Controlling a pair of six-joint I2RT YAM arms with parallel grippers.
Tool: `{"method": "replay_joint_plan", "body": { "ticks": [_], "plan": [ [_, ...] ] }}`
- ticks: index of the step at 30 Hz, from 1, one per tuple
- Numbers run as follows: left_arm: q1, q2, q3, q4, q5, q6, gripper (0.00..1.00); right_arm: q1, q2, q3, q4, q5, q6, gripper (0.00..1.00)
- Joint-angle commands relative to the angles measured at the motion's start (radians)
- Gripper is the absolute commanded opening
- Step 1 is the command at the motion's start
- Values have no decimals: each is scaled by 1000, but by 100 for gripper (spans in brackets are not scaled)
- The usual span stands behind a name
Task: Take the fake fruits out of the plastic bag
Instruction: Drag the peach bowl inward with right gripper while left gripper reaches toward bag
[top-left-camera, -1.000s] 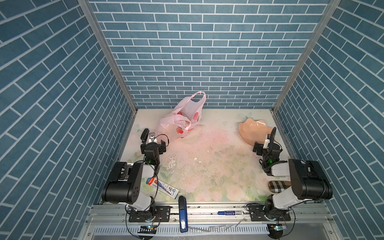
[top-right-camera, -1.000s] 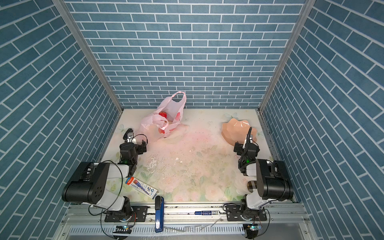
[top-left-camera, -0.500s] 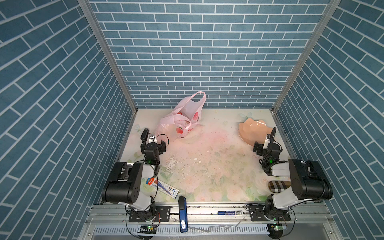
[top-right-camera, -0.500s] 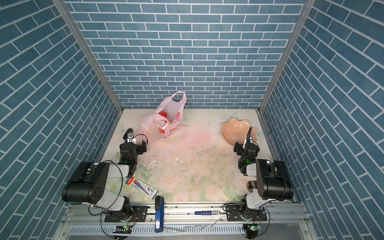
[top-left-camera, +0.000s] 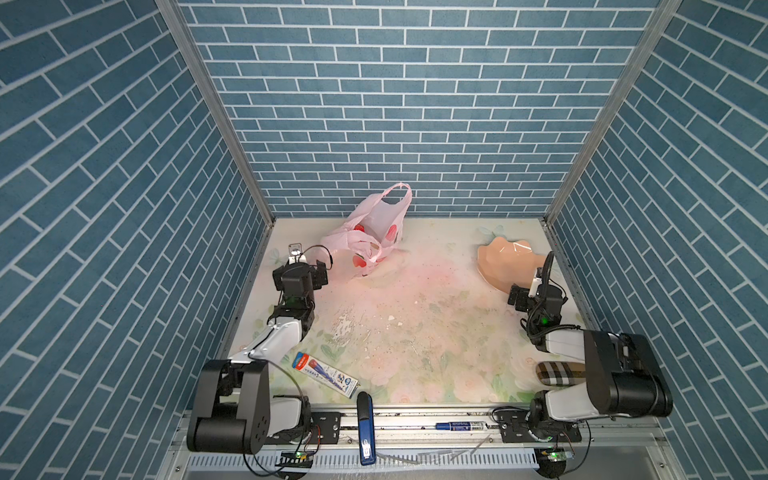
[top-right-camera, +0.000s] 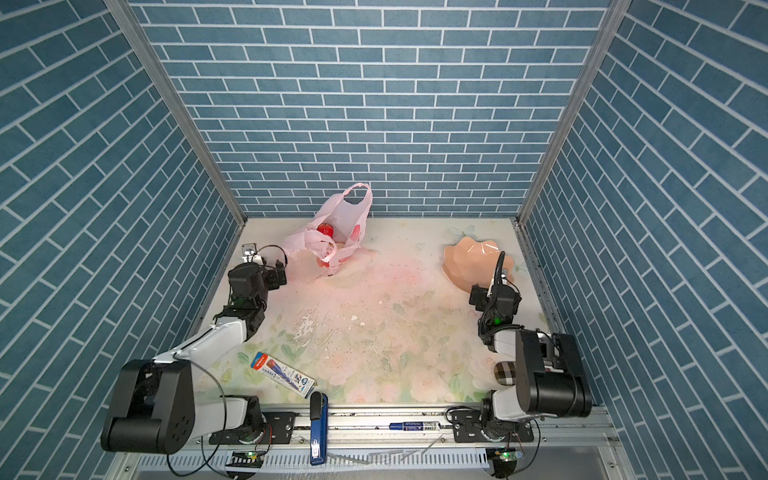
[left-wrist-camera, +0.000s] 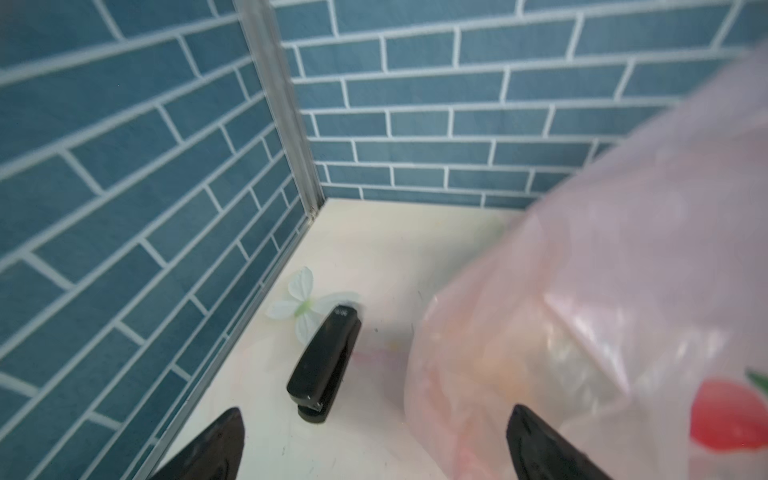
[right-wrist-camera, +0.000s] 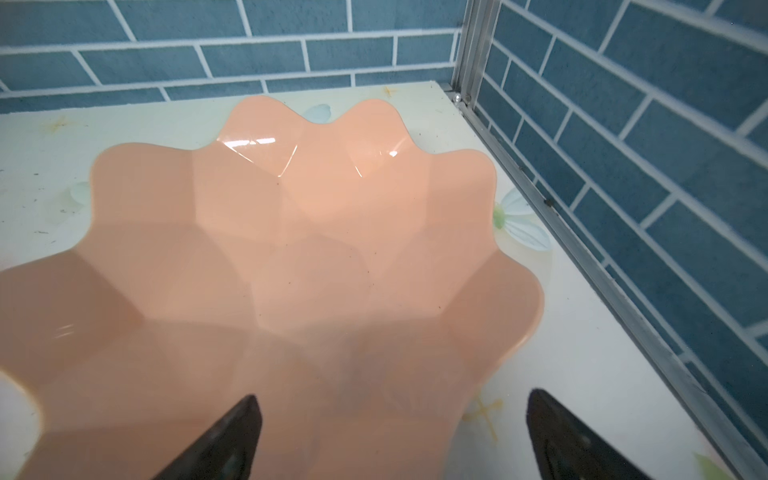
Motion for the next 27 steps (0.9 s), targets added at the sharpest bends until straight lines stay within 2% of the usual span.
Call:
{"method": "replay_joint_plan", "body": {
  "ticks": [1,3,6,9,15,18,19,27],
  "plan": [
    [7,-30,85,-380,-165,-274,99,-5,-139,196,-370,115,202,99],
    [13,-37,127,-432,-71,-295,99,-8,-169,314,-634,127,287,99],
    [12,-48,205,-533,38,-339,99,-8,-159,439,-868,22,339,99],
    [10,-64,285,-638,144,-349,99,-8,-166,484,-991,-21,415,99],
    [-12,-195,340,-730,261,-350,99,-8,-154,575,-1205,-33,498,99],
    [-17,-248,379,-785,299,-323,99,-9,-133,584,-1242,22,516,98],
    [-17,-258,396,-814,292,-315,99,-20,-124,579,-1239,19,523,94],
    [-40,-286,435,-833,333,-243,99,-100,-21,546,-1094,-127,549,74]
  ]
}}
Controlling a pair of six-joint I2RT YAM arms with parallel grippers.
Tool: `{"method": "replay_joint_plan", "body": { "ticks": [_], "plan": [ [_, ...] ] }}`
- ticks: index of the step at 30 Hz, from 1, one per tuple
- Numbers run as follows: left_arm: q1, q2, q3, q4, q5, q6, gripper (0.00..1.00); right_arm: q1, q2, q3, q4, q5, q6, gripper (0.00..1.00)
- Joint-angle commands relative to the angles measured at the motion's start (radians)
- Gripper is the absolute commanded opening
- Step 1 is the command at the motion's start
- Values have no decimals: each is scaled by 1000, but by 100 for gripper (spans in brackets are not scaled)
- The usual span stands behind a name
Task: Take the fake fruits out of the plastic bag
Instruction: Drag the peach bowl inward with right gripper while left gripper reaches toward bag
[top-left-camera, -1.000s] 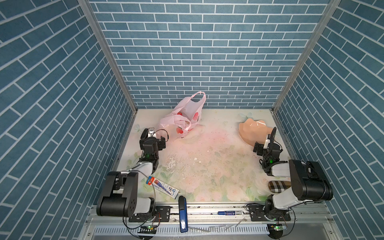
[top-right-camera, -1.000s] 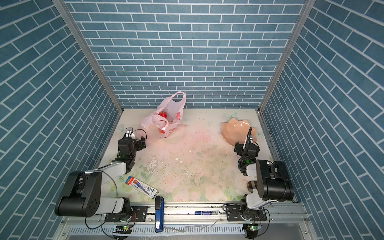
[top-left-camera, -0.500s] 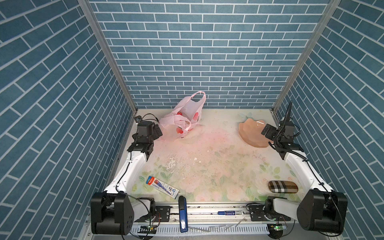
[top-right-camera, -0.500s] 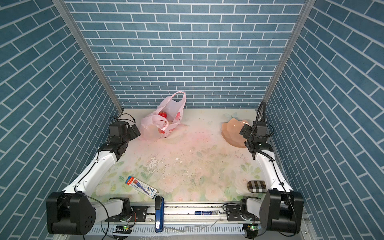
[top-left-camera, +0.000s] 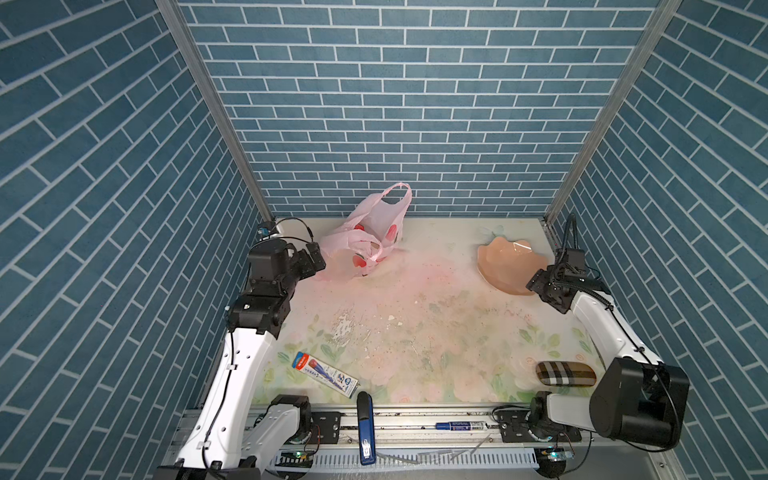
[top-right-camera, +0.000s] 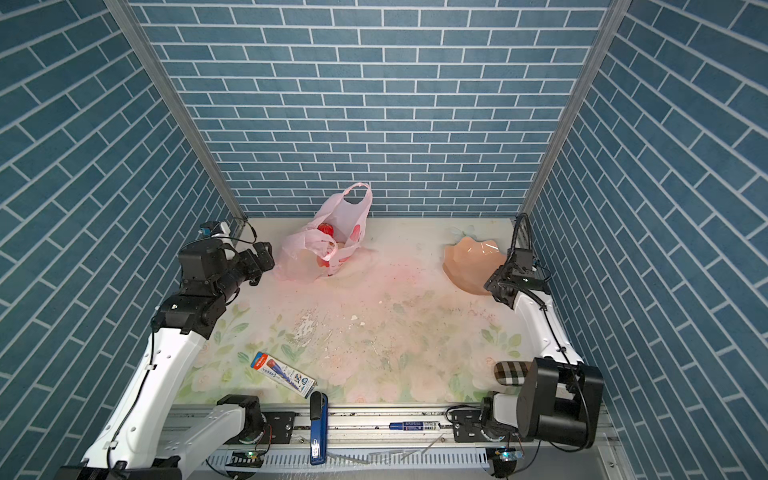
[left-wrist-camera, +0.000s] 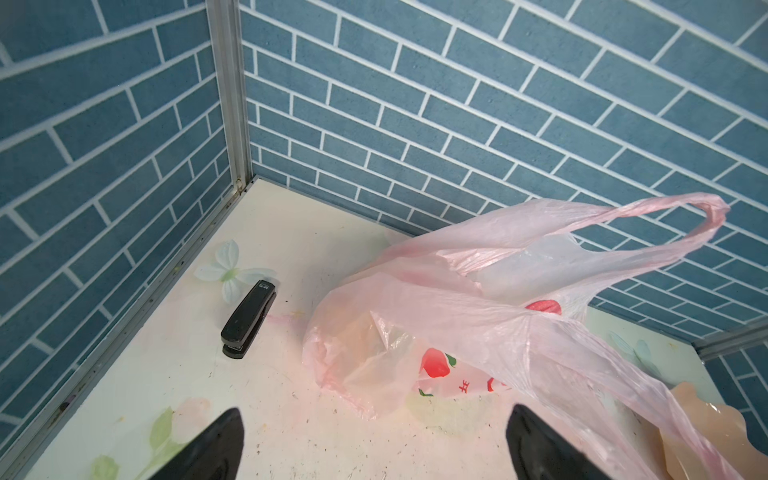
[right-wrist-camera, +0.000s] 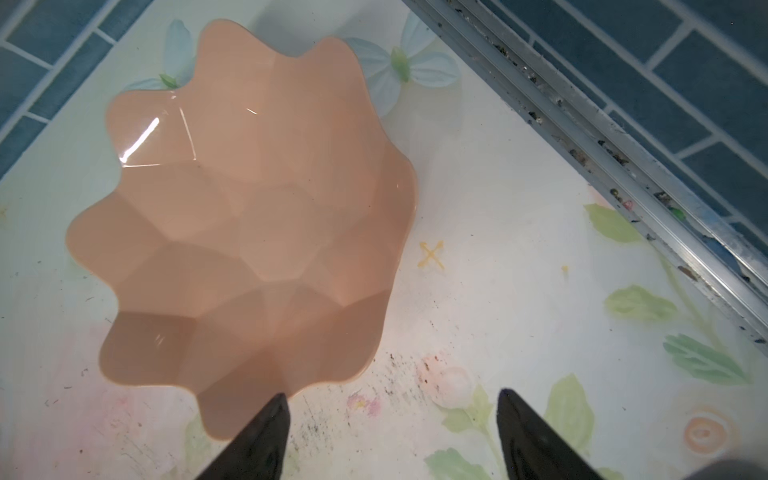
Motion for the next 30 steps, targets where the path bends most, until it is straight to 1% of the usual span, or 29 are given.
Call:
{"method": "replay_joint_plan", "body": {
  "ticks": [1,5,6,8,9,11,16,17,19,20,21,26,28,29,30],
  "plan": [
    [-14,-7,-13,-15,51,48,99,-23,47,3,63,-74,49,72],
    [-17,-52,-75,35,84,57,99,-42,106,-48,232,-144,74,69],
    [-20,-69,-87,44,73,64,99,-45,133,-50,259,-158,83,68],
    [-23,-93,-102,52,53,71,99,-46,189,-38,283,-162,97,67],
    [-23,-101,-108,56,49,72,99,-46,215,-32,292,-192,106,66],
    [-26,-108,-115,57,47,71,99,-46,263,-29,319,-210,122,65],
    [-36,-92,-114,48,44,76,99,-46,325,-15,355,-226,142,64],
    [-35,-87,-112,47,45,78,99,-46,333,-12,363,-229,144,62],
    [-35,-75,-107,41,46,77,100,-46,348,-8,377,-233,147,53],
    [-35,-70,-105,39,48,77,99,-46,359,-5,388,-240,149,46],
    [-35,-68,-105,37,49,77,99,-46,367,-2,394,-245,150,42],
    [-35,-64,-102,35,51,77,99,-46,399,2,425,-273,170,12],
    [-35,-65,-96,30,54,73,99,-45,392,-2,424,-284,171,8],
    [-35,-66,-94,30,60,71,99,-44,384,-5,420,-284,170,1],
    [-35,-68,-94,31,66,68,99,-44,375,-8,411,-289,167,0]
  ]
}}
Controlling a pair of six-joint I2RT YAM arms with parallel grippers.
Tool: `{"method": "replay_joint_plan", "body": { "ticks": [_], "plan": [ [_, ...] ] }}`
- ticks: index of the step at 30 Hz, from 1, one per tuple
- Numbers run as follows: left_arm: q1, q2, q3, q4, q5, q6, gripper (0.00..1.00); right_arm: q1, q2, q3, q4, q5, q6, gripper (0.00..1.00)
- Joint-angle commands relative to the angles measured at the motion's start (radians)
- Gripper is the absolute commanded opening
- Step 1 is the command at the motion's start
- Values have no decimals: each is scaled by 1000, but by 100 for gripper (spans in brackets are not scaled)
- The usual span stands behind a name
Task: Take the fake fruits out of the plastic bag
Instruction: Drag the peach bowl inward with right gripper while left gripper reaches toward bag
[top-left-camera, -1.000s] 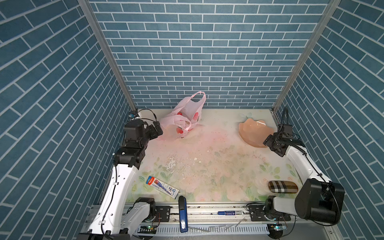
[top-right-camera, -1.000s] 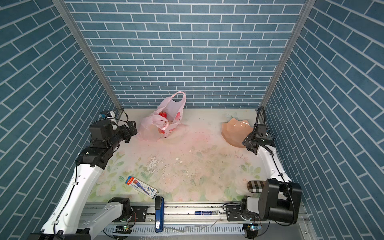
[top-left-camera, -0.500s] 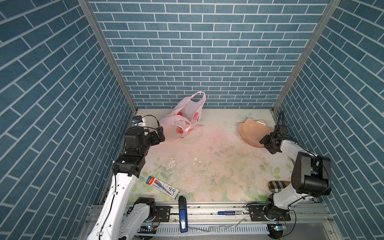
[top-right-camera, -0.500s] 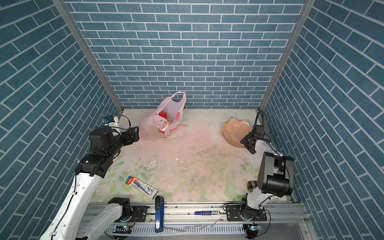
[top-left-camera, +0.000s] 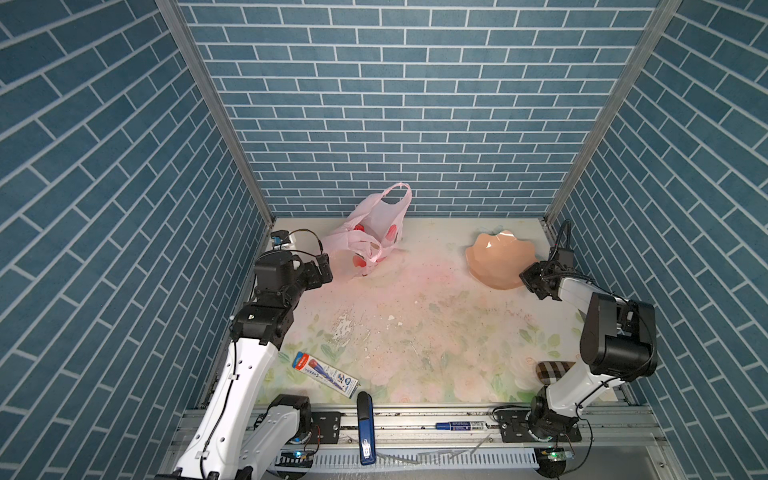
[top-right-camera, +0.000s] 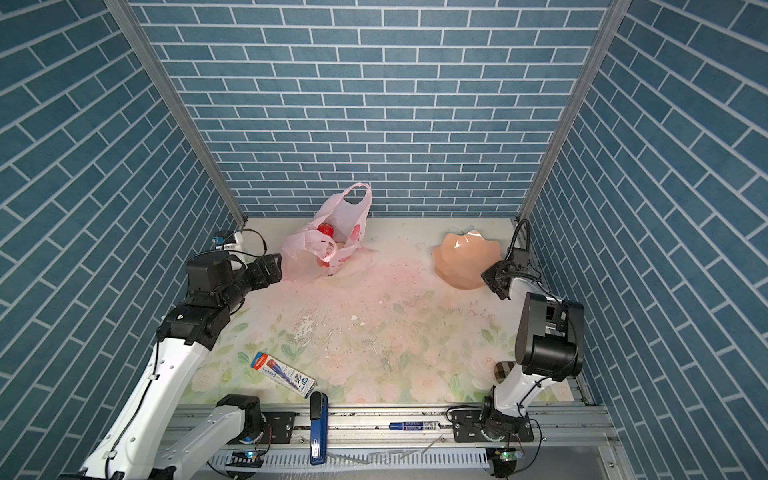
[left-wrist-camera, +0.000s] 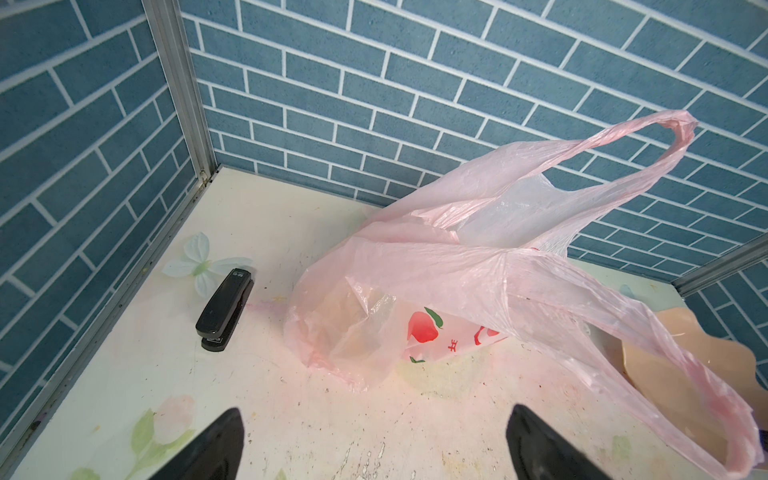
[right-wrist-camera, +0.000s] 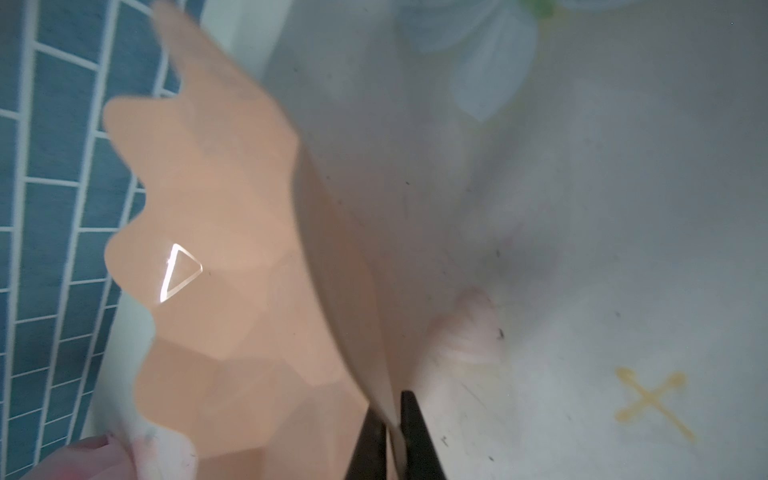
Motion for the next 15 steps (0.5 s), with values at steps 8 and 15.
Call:
{"method": "replay_joint_plan", "body": {
  "ticks": [8,15],
  "plan": [
    [-5,39,40,-11,97,-24,99,65,-137,-70,-206,12,-63,0],
    [-5,35,40,-13,120,-42,99,199,-283,-158,-304,14,-53,0]
  ]
}}
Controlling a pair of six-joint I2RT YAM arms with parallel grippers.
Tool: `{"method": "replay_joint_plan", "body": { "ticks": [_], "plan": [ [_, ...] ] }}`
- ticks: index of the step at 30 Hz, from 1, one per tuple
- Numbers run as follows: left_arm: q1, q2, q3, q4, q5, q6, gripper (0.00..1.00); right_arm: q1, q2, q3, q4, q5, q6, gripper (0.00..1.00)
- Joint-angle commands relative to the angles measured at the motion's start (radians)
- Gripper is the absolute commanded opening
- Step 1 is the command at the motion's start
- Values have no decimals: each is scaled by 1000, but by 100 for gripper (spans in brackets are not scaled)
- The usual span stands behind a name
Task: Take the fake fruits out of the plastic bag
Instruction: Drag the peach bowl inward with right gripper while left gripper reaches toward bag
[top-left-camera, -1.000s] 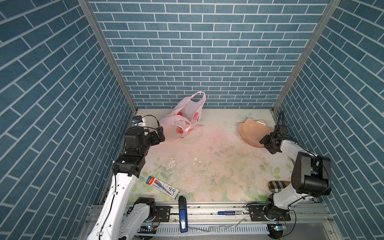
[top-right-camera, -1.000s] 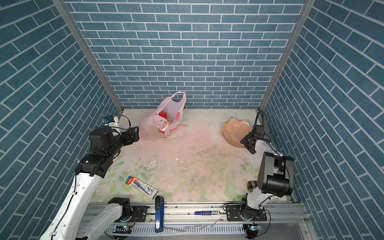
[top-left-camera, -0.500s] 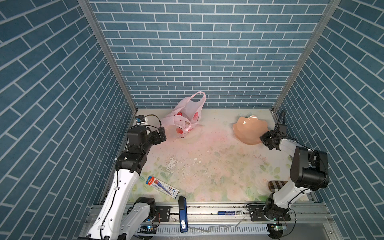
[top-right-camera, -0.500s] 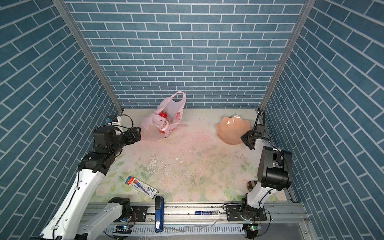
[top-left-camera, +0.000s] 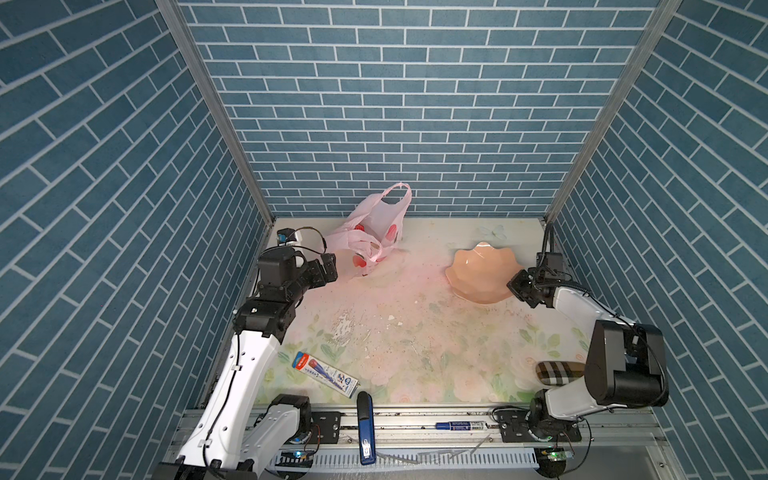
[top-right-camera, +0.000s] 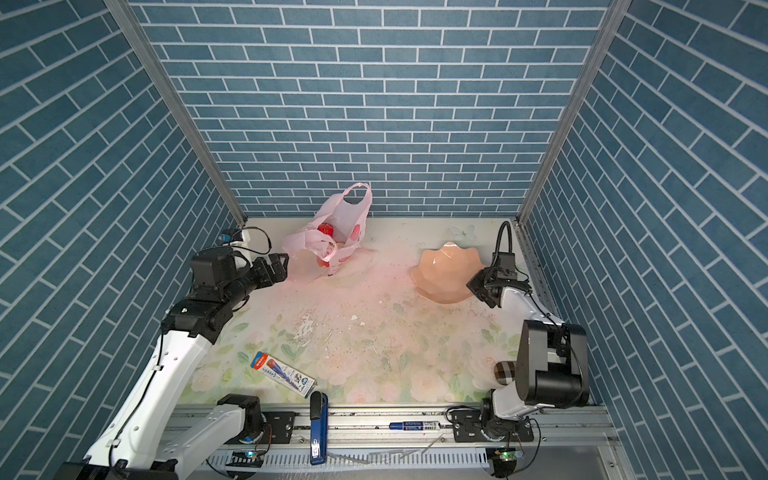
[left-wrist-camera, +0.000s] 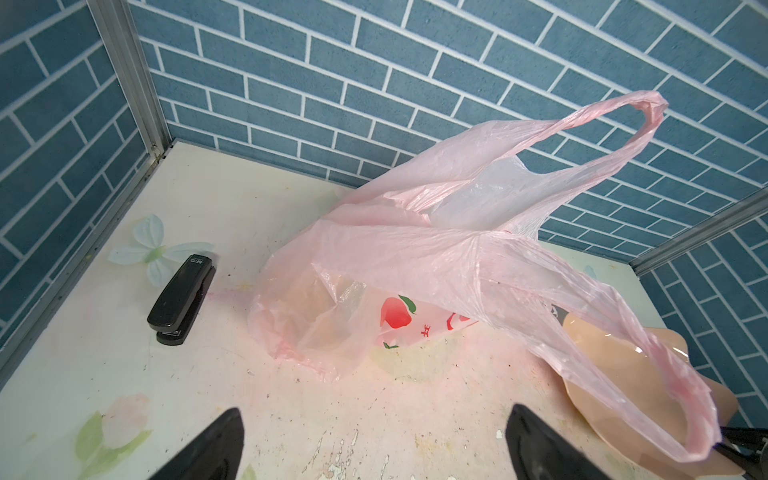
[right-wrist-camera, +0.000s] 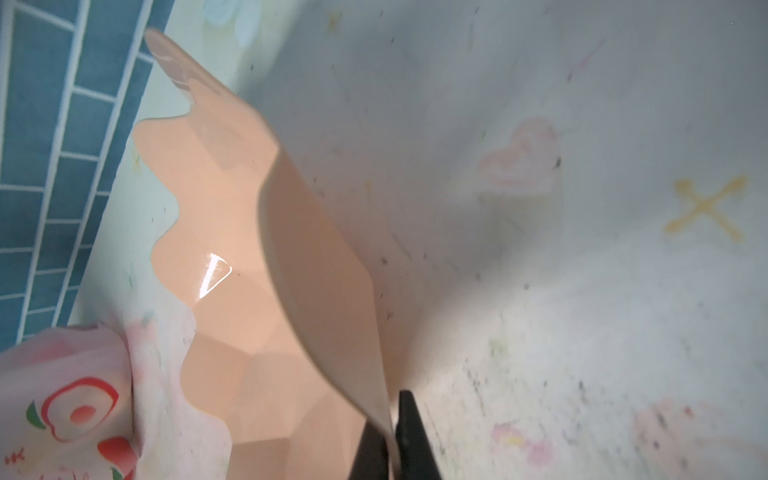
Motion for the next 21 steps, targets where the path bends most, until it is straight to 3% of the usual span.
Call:
{"method": "replay_joint_plan", "body": {
  "ticks": [1,12,21],
  "plan": [
    [-5,-9,25,-10,26,-13,100,60,-73,-52,-116,15,-14,0],
    [-5,29,40,-28,46,-13,99,217,-258,-184,-245,20,69,0],
    [-5,81,73,-51,56,-10,99,319,-300,-259,-287,14,118,0]
  ]
}}
